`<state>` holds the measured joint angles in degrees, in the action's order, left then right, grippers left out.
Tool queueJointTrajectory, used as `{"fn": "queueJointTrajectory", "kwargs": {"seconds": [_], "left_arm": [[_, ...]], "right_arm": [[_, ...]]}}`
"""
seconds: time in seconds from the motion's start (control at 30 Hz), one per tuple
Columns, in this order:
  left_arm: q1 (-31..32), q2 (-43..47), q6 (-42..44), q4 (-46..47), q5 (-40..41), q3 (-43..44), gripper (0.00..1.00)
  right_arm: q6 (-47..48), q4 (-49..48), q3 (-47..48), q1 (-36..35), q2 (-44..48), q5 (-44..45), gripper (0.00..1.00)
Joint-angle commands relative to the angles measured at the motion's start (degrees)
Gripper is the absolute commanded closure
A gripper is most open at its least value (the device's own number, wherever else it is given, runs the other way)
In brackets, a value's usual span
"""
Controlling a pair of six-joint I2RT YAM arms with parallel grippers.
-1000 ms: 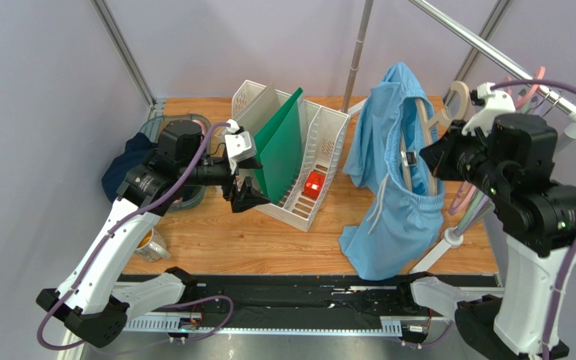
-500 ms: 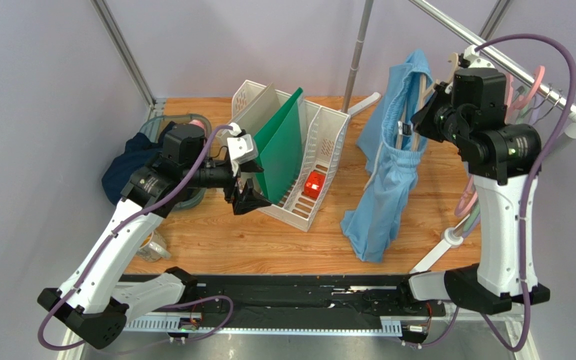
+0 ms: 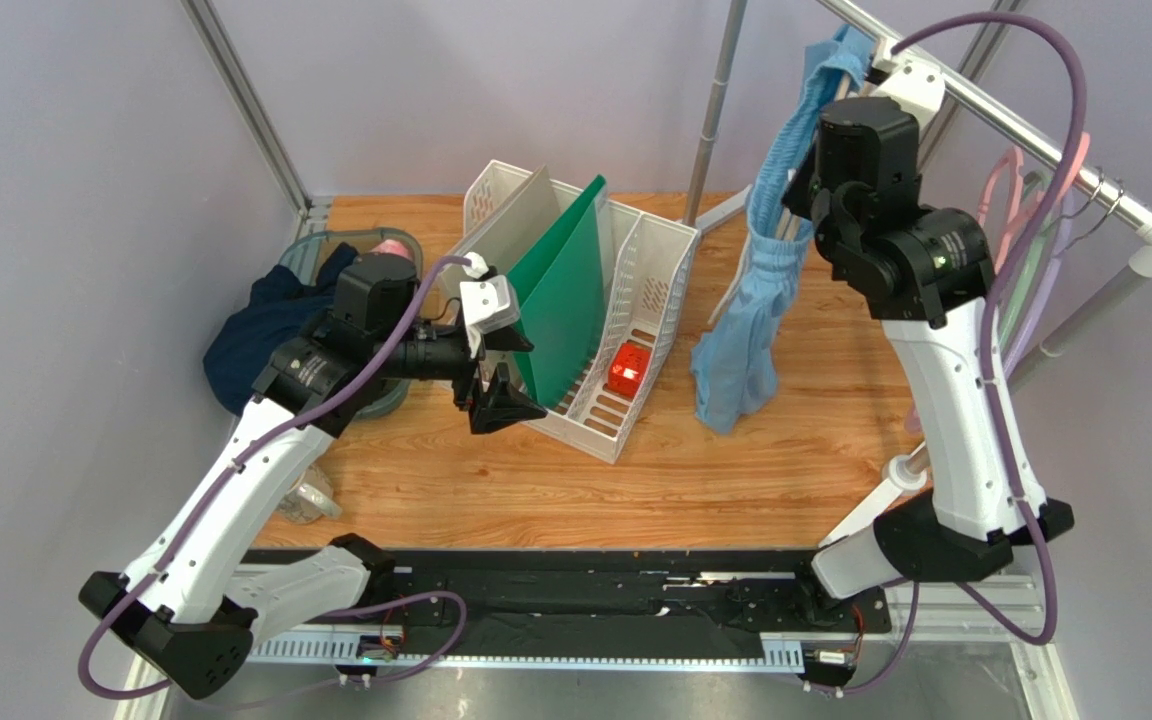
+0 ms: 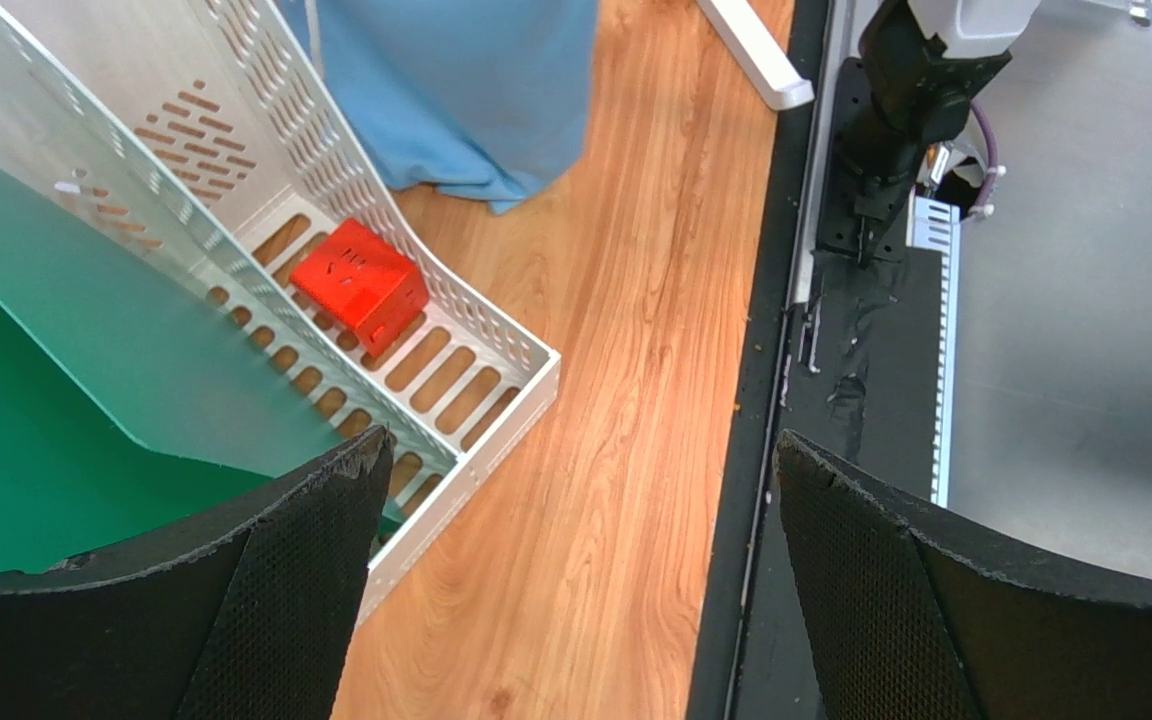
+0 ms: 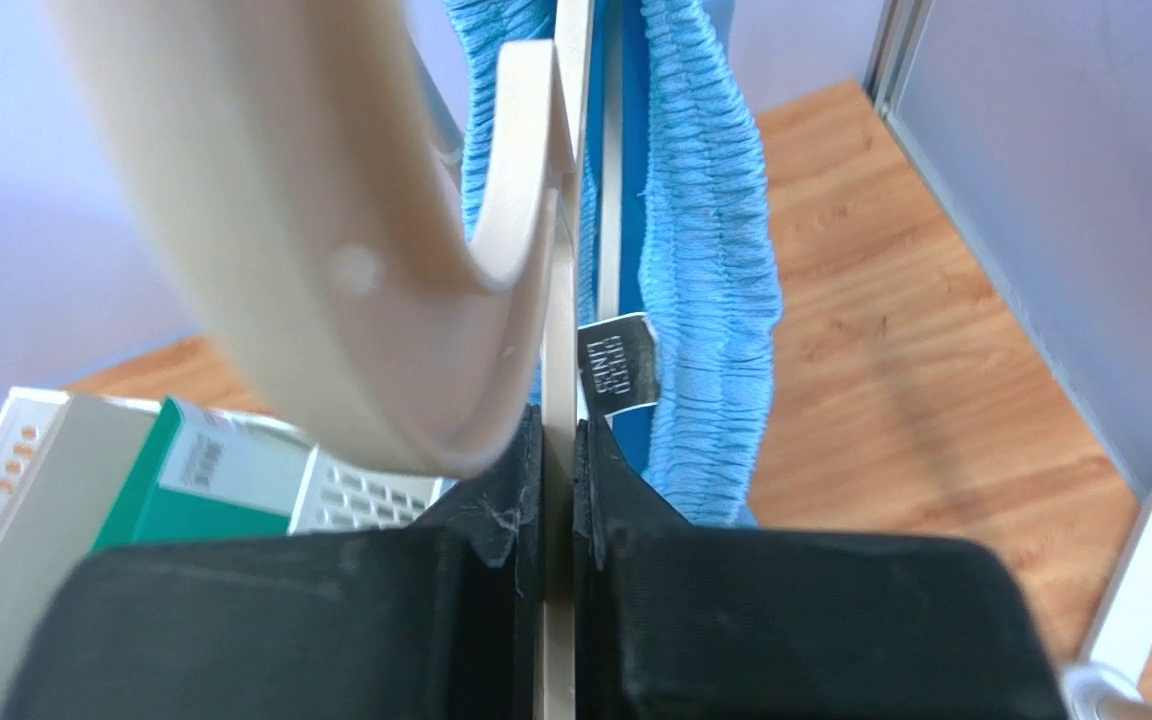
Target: Place the shorts on the hanger
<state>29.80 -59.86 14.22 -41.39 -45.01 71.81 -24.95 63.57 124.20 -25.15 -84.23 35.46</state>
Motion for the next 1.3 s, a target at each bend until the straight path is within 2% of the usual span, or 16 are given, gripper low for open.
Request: {"fn": "queueJointTrajectory", "kwargs": {"seconds": [0.0,0.3,0.9,1.27], "left_arm": [[-0.3,-0.4,0.3,3.1,-3.0,-0.4,0.01],[-0.3,-1.8,1.9,1.5,-3.9,0.7,0.00],[-1.1,-0.1,10.4,-12.8,-7.2,2.1,0.01],[-2.3,-0.4,12.6,-17.8,-7.2,5.1,0.01]], "right_arm": [[2.4,-12.2,6.3,-1.8,-4.0,13.7,1.00],[2.7,-16.2,15.5,-1.8,-13.3,19.4,1.00],[9.4,-33.9,17.9,-1.7,-23.6,25.1,1.00],[9.7,-40.0,18.0,1.8,-26.9,21.3,1.00]]}}
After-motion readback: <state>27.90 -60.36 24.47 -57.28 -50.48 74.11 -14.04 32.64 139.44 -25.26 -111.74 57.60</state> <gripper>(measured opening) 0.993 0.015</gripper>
